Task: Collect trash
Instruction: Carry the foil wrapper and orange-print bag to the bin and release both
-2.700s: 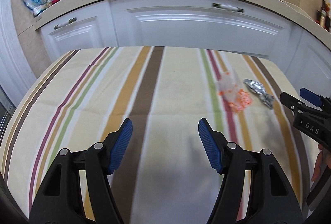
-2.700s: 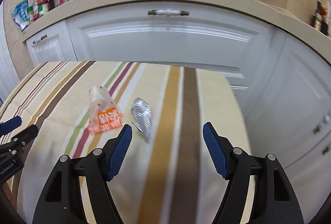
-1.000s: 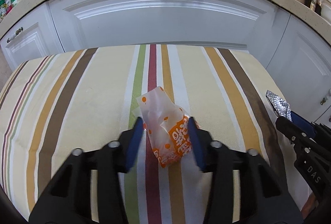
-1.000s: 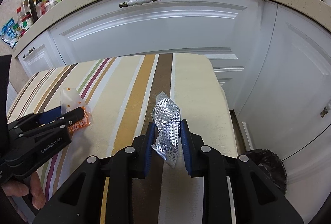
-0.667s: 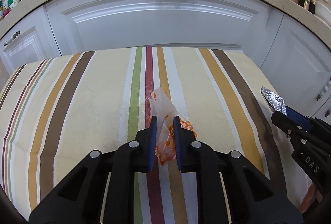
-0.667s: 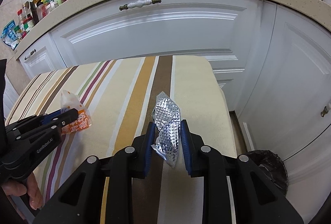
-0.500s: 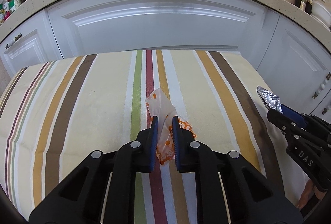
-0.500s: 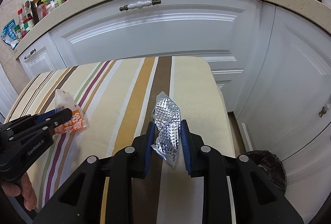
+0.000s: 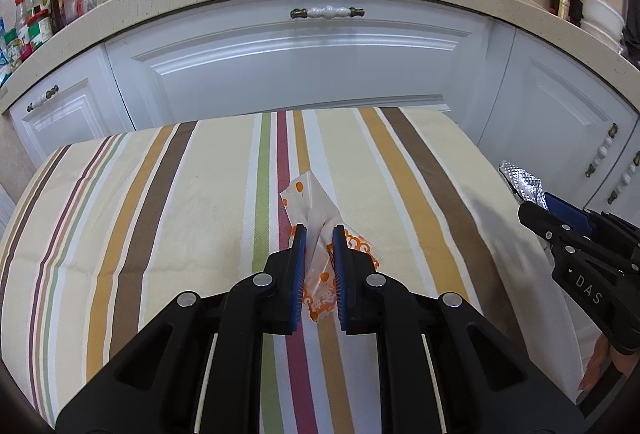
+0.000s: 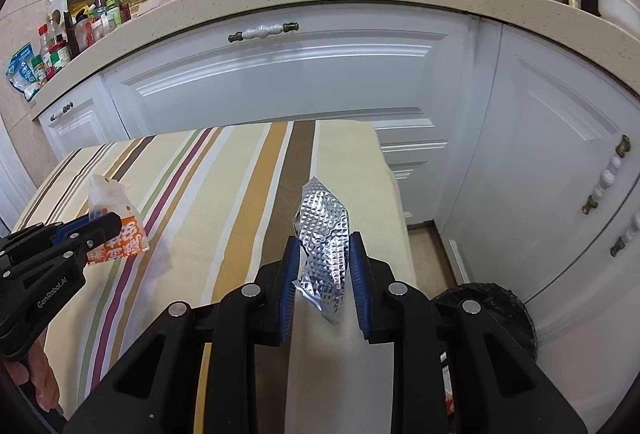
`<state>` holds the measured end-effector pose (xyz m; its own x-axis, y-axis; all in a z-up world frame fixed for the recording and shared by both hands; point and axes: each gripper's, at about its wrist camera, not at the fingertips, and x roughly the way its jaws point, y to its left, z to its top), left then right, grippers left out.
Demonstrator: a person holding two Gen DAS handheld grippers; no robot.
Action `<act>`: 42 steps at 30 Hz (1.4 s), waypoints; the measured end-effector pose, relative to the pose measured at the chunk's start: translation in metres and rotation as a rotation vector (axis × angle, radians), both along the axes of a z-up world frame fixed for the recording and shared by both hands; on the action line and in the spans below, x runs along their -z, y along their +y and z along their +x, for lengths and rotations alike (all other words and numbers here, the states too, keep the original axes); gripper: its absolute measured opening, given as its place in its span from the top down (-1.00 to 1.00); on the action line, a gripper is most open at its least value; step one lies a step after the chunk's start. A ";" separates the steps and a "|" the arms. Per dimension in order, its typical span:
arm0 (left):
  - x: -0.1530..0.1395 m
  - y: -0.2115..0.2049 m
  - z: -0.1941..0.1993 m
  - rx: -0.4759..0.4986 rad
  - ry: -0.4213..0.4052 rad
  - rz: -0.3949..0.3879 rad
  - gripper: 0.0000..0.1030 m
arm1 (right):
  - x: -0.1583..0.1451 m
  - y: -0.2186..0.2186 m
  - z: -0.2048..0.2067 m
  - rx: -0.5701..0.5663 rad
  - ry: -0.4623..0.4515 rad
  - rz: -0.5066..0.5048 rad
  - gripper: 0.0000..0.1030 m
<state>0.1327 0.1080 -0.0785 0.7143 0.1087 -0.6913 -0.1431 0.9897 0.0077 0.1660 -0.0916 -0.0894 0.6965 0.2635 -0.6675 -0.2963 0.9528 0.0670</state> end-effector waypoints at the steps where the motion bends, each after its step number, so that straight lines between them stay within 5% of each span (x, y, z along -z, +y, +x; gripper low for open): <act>1: -0.002 -0.003 -0.004 0.005 -0.005 0.002 0.75 | -0.002 -0.004 -0.005 0.006 -0.005 -0.001 0.49; 22: -0.026 -0.112 -0.066 0.224 -0.057 0.003 0.75 | -0.017 -0.102 -0.089 0.206 -0.051 -0.064 0.49; 42: -0.007 -0.235 -0.044 0.431 -0.051 0.101 0.75 | 0.002 -0.185 -0.099 0.365 -0.040 -0.072 0.49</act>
<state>0.0891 -0.1267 -0.0711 0.7421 -0.1417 -0.6552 0.2801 0.9535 0.1109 0.0666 -0.2763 -0.0913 0.7619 -0.0537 -0.6454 0.0631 0.9980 -0.0085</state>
